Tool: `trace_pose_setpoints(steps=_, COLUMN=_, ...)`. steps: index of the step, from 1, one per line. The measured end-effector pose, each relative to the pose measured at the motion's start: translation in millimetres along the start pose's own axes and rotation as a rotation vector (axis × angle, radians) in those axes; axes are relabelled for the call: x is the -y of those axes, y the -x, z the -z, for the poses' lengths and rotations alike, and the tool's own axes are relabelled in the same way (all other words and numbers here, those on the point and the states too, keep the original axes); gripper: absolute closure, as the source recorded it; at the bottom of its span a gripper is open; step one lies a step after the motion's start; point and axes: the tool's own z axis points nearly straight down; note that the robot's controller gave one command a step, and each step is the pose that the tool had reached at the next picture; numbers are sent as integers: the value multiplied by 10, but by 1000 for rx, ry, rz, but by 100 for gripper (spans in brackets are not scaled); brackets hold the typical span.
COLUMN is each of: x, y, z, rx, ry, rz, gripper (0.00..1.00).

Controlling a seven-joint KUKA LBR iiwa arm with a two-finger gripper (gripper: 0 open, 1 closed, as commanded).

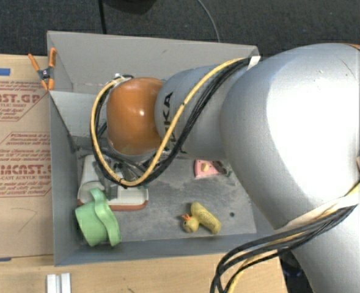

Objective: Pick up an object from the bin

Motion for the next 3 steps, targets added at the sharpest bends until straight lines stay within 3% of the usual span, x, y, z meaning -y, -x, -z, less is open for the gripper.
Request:
trace_pose_setpoints(steps=1, x=-55, y=31, z=50, rx=-7, ry=-1, rz=-111, gripper=100)
trace_pose_setpoints(steps=2, x=-183, y=-200, z=269, rx=-2, ry=1, rz=-242, gripper=100)
trace_pose_setpoints(steps=3, x=-498, y=-664, z=499, rx=-5, ry=1, rz=270, gripper=0)
